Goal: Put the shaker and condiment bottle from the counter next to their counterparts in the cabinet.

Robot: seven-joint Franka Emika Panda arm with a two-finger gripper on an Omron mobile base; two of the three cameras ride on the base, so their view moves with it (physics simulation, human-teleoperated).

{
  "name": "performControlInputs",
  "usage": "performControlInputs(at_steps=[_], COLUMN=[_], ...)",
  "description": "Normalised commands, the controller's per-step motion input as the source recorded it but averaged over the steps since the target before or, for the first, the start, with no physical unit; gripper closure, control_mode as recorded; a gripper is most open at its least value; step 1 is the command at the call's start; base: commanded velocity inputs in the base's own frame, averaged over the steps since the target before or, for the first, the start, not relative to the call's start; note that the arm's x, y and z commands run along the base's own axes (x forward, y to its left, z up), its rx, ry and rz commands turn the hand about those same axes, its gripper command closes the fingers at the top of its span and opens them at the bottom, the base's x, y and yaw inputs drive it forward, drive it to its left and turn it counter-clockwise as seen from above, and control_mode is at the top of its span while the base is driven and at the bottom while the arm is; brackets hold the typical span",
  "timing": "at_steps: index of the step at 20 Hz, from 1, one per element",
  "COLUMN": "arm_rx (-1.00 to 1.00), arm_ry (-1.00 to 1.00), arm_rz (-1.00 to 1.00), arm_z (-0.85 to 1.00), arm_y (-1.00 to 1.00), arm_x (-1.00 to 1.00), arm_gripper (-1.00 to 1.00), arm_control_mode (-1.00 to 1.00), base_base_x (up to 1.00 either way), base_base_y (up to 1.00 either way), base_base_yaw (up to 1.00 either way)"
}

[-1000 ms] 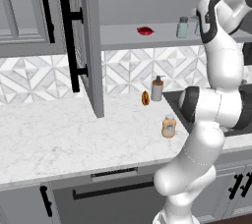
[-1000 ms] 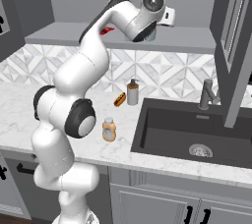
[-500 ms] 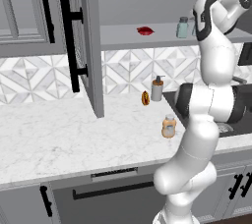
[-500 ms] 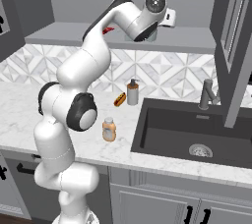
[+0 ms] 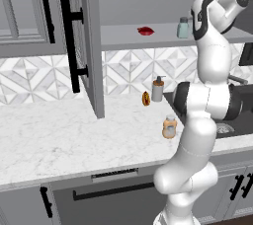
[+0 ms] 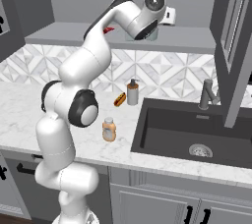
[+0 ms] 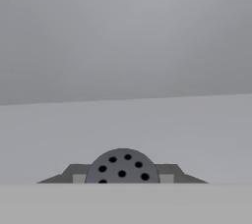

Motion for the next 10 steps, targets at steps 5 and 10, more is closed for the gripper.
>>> performControlInputs(at_steps=[5,10], arm_rx=[0.0,0.0], arm_ry=[0.0,0.0], arm_rz=[0.0,0.0], arm_z=[-0.2,-0.01], arm_y=[0.0,0.0], arm_x=[0.09,0.0], arm_gripper=[1.0,1.0], arm_control_mode=[-1.0,-1.0], base_base_x=[0.0,0.0], base_base_y=[0.0,0.0], base_base_yaw=[0.0,0.0])
